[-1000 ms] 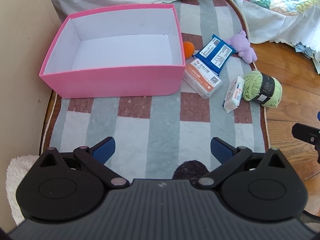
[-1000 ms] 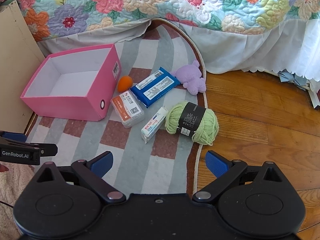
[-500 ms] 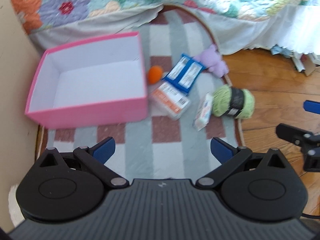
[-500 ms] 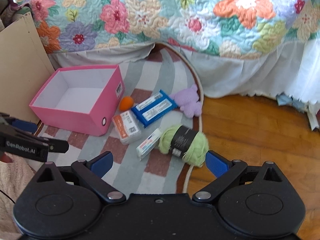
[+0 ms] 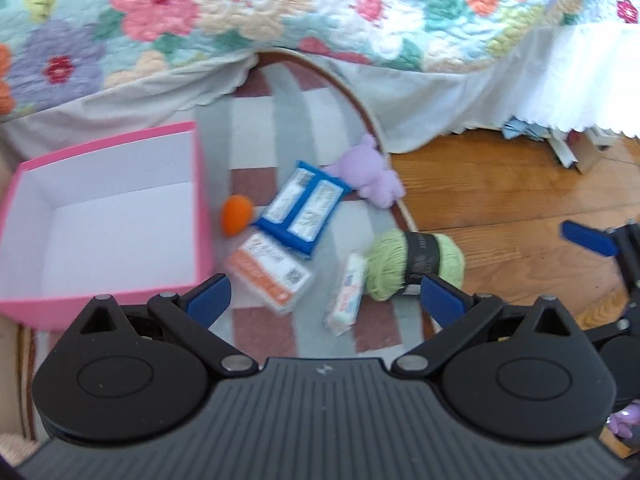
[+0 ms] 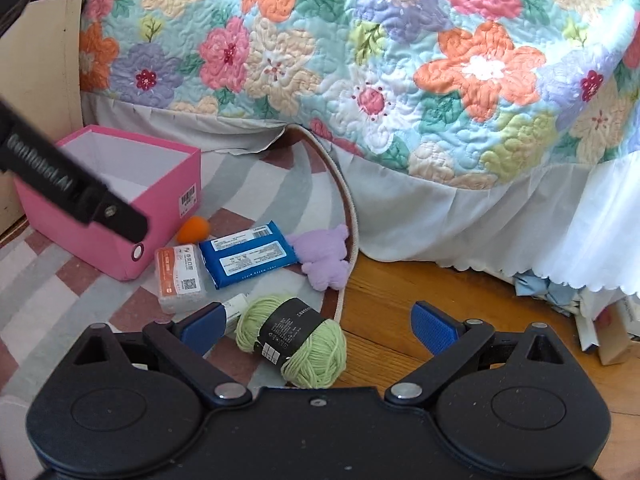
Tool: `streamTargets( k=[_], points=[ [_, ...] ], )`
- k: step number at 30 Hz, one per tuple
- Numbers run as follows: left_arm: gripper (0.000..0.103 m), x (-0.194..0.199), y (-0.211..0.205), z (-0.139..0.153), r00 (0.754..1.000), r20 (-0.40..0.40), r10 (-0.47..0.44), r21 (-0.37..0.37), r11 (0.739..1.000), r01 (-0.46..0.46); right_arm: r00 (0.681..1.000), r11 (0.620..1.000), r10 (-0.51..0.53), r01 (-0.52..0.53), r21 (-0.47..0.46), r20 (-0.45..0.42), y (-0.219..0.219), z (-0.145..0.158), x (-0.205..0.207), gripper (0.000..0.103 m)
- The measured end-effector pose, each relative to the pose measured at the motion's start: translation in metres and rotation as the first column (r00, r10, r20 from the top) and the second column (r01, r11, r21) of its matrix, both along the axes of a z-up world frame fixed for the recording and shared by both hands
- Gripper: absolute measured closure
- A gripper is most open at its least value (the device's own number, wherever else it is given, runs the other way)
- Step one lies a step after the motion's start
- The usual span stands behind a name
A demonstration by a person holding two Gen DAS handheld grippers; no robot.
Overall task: Organize objects
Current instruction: 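Move the left tool to the green yarn skein and close on it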
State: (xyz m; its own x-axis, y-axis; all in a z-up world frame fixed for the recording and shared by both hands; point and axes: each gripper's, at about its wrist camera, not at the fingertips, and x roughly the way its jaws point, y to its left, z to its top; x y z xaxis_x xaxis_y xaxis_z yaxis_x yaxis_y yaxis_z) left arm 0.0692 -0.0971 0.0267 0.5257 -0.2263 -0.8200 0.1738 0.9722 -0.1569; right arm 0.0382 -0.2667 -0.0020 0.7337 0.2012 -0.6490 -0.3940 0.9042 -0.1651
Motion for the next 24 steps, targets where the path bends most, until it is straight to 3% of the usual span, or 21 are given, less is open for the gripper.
streamTargets(
  k=[4, 10, 14, 20, 23, 24],
  points=[
    [0.000, 0.017, -0.015, -0.015, 0.997, -0.032, -0.066, -0.046, 0.997, 0.065, 0.998, 0.996, 0.032, -0.028, 0.087, -0.050, -0.007, -0.017, 0.009, 0.003],
    [0.001, 0.037, -0.031, -0.040, 0.992, -0.083, -0.094, -0.082, 0.993, 0.087, 0.994, 0.977, 0.056, -0.035, 0.211, -0.095, -0.017, -0.038, 0.020, 0.002],
    [0.002, 0.052, -0.041, -0.055, 0.987, -0.093, -0.128, -0.107, 0.987, 0.118, 0.987, 0.975, 0.052, -0.018, 0.220, -0.149, -0.018, -0.054, 0.032, 0.003],
    [0.012, 0.073, -0.057, -0.076, 0.979, -0.089, -0.181, -0.142, 0.976, 0.167, 0.971, 0.963, 0.034, 0.030, 0.267, -0.235, -0.025, -0.074, 0.054, 0.003],
    [0.019, 0.086, -0.057, -0.092, 0.976, -0.120, -0.180, -0.182, 0.971, 0.156, 0.964, 0.962, 0.043, 0.031, 0.270, -0.263, -0.023, -0.083, 0.064, 0.005],
    [0.026, 0.090, -0.057, -0.097, 0.976, -0.129, -0.177, -0.192, 0.970, 0.150, 0.962, 0.964, 0.041, 0.032, 0.262, -0.269, -0.022, -0.086, 0.066, 0.007]
  ],
)
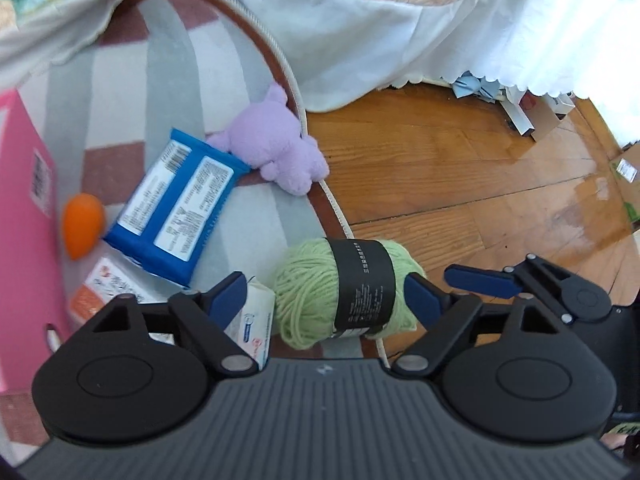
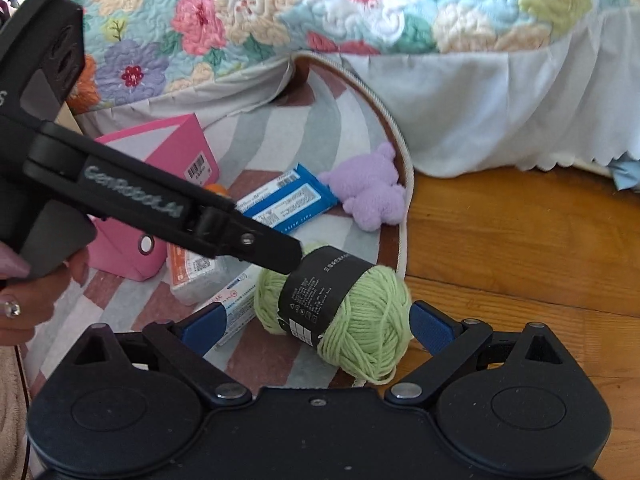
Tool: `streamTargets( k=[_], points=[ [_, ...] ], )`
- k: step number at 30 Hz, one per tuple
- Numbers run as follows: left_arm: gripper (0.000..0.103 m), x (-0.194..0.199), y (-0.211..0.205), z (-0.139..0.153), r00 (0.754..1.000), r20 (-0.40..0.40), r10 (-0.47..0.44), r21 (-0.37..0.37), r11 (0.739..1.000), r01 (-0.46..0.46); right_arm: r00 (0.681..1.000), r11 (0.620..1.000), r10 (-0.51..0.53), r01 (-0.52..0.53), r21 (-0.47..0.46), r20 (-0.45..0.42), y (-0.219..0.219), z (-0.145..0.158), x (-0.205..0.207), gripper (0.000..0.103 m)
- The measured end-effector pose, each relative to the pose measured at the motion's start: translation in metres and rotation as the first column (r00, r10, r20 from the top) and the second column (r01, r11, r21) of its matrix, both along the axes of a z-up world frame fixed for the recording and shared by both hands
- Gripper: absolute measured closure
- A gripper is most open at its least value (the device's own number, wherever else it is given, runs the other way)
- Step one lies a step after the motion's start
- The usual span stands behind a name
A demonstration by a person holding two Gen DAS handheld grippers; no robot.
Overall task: Organize objects
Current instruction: 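Move the left tool to the green yarn skein and close on it, then lift the green yarn with the left tool and carry it over the pink box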
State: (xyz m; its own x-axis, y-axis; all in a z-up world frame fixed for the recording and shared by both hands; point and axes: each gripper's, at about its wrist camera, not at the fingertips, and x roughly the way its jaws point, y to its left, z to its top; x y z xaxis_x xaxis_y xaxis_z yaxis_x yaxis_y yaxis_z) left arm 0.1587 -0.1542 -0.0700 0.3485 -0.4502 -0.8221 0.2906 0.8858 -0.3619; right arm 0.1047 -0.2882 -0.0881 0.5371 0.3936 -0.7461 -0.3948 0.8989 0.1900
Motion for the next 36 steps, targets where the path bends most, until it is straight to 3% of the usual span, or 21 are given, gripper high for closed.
streamTargets(
  k=[4, 9, 12, 16, 25, 32, 36],
  points=[
    [0.041, 0.007, -0.002, -0.016, 0.999, -0.032, -0.006, -0.032, 0.999, 0.005, 1.000, 0.999, -0.024, 0.024, -0.025, -0.019, 0.003, -0.013, 0.007, 0.009],
    [0.047, 0.003, -0.007, -0.026, 0.999, -0.028, -0.027, -0.048, 0.999, 0.026, 0.996, 0.997, -0.082, 0.081, -0.016, -0.044, -0.006, -0.027, 0.011, 0.009],
    [0.049, 0.003, -0.009, -0.029, 1.000, -0.017, -0.025, -0.056, 0.998, 0.024, 0.996, 0.997, -0.076, 0.076, 0.000, -0.047, -0.010, -0.033, 0.011, 0.010],
    [0.049, 0.004, -0.012, -0.034, 1.000, -0.008, -0.029, -0.073, 0.997, 0.029, 0.999, 0.998, -0.053, 0.053, -0.016, -0.005, -0.007, -0.036, 0.010, 0.022],
    [0.052, 0.002, -0.008, -0.041, 1.000, -0.012, 0.022, -0.126, 0.992, -0.023, 0.995, 0.995, -0.094, 0.095, 0.026, -0.026, -0.002, -0.046, 0.012, 0.025],
    [0.054, -0.002, -0.010, -0.032, 0.999, -0.022, 0.036, -0.153, 0.987, -0.039, 0.997, 0.997, -0.073, 0.073, 0.013, 0.014, 0.003, -0.035, 0.008, 0.028],
    [0.055, -0.003, -0.007, -0.023, 0.999, -0.027, 0.029, -0.165, 0.986, -0.033, 0.998, 0.996, -0.069, 0.070, 0.064, -0.011, -0.003, -0.025, 0.009, 0.027]
  ],
)
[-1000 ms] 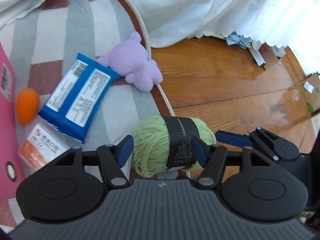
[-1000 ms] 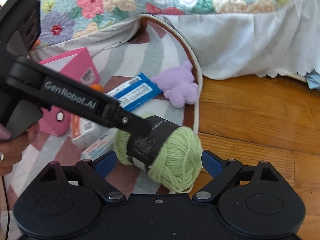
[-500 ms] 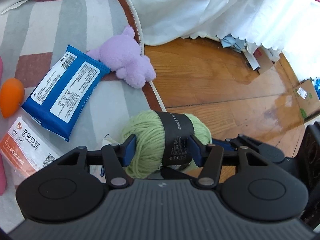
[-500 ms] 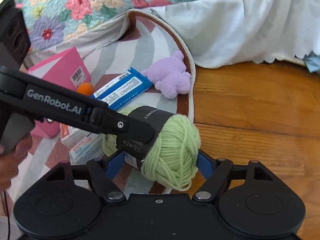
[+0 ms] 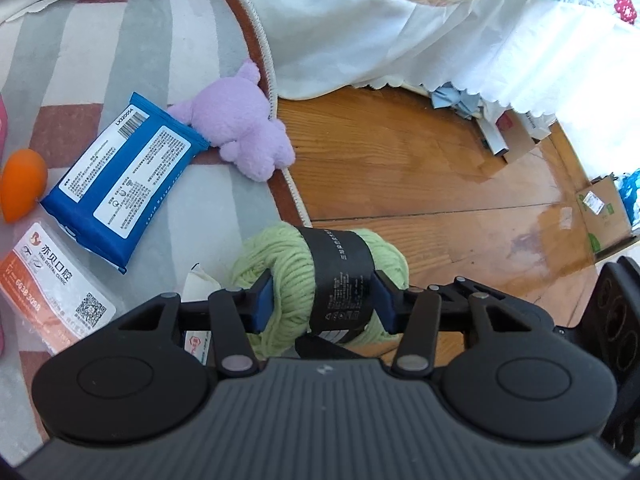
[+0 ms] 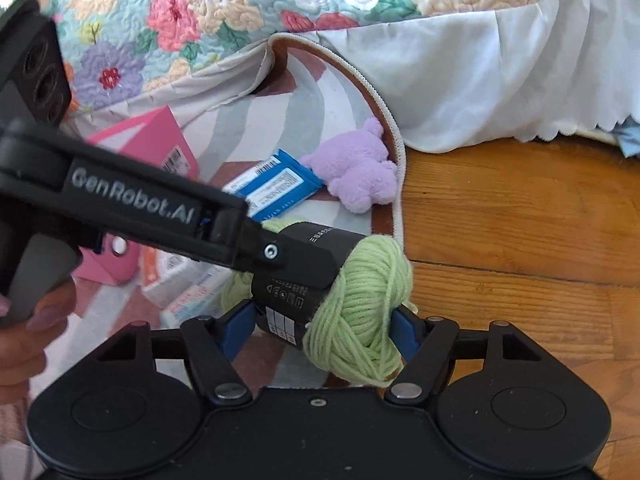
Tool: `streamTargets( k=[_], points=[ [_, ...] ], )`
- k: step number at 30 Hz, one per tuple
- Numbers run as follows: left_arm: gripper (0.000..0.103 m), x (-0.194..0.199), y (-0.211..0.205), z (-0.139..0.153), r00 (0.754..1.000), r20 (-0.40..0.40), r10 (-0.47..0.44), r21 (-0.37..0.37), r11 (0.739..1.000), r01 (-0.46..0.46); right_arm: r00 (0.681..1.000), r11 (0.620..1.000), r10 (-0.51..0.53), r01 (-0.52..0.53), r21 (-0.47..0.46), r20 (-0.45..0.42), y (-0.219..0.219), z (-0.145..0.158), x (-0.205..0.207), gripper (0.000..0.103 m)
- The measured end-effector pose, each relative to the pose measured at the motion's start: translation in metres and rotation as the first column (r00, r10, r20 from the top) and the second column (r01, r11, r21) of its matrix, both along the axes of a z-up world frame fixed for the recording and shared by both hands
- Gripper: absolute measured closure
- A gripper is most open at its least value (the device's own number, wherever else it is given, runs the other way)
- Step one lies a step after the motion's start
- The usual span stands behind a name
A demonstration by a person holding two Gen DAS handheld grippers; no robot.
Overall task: Organize objects
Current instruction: 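Lift the green yarn with the left tool and carry it over the pink box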
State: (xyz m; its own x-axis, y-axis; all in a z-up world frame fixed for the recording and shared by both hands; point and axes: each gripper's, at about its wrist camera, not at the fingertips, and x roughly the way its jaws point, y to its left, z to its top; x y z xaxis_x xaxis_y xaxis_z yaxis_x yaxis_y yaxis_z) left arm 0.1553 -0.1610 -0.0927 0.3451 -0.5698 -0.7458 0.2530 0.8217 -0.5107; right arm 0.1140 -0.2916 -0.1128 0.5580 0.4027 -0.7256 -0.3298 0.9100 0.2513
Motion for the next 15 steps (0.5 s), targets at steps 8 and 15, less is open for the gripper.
streamTargets(
  k=[8, 15],
  points=[
    [0.053, -0.008, 0.010, 0.026, 1.000, -0.009, -0.008, -0.015, 1.000, 0.007, 0.999, 0.999, 0.052, -0.052, 0.002, -0.002, 0.008, 0.022, -0.008, 0.026],
    [0.053, -0.023, 0.036, 0.050, 1.000, 0.005, 0.031, -0.063, 0.998, -0.031, 0.995, 0.995, 0.098, -0.098, -0.019, -0.002, 0.029, 0.044, -0.018, 0.023]
  ],
)
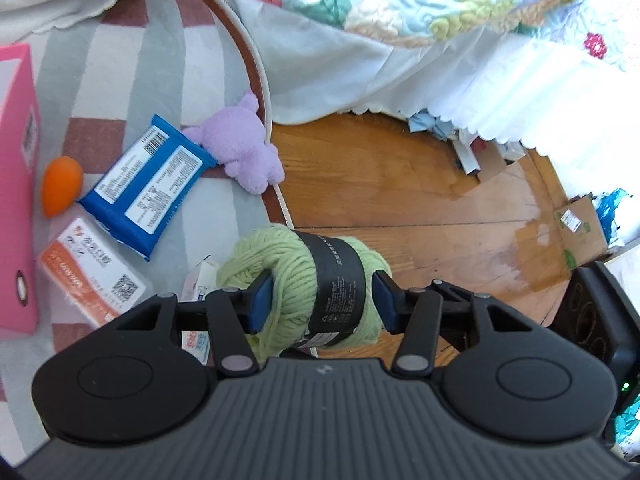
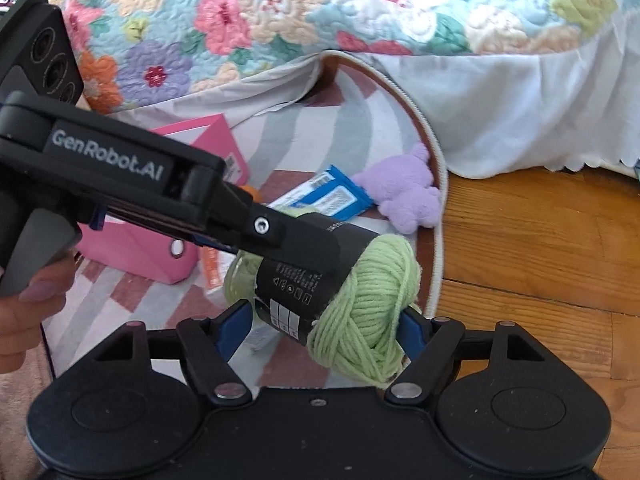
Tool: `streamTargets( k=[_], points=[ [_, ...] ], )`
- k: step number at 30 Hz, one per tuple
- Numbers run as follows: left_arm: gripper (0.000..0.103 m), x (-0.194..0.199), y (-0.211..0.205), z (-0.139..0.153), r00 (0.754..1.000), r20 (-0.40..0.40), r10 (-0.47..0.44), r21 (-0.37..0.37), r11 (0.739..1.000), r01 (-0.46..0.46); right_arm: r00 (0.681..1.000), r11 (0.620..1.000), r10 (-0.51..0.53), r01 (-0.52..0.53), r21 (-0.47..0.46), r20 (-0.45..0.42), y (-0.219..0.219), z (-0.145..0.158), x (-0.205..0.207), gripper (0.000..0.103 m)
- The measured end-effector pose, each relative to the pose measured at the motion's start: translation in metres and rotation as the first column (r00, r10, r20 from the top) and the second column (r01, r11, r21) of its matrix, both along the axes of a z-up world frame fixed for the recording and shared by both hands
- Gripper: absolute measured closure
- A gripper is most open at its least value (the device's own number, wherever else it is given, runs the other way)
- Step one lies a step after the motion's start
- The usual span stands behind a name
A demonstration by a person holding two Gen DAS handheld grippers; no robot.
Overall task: Organize objects
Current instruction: 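Lift the green yarn with the left tool and carry it over the pink box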
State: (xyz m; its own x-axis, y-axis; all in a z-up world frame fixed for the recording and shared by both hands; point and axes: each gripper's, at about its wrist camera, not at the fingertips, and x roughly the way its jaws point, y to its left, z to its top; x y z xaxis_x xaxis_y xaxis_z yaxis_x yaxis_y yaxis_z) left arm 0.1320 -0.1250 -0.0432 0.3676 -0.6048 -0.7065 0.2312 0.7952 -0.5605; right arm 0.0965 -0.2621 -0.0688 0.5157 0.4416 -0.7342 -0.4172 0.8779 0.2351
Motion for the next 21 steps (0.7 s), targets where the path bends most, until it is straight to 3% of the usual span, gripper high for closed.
streamTargets(
  k=[5, 9, 21],
  points=[
    [0.053, -0.013, 0.012, 0.019, 0.999, 0.040, 0.000, 0.041, 0.999, -0.002, 1.000, 1.000, -0.001, 0.001, 0.013, 0.000, 0.014, 0.017, -0.006, 0.023],
    [0.053, -0.025, 0.023, 0.033, 0.997, 0.070, 0.014, 0.042, 0.999, -0.017, 0.999, 0.999, 0.017, -0.015, -0.038, 0.039, 0.031, 0.033, -0.013, 0.023],
    [0.053, -0.067, 0.065, 0.075, 0.989, 0.136, 0.054, 0.107, 0.992, -0.069, 0.990, 0.991, 0.118, -0.113, -0.068, 0.076, 0.078, 0.073, -0.034, 0.024]
  ],
)
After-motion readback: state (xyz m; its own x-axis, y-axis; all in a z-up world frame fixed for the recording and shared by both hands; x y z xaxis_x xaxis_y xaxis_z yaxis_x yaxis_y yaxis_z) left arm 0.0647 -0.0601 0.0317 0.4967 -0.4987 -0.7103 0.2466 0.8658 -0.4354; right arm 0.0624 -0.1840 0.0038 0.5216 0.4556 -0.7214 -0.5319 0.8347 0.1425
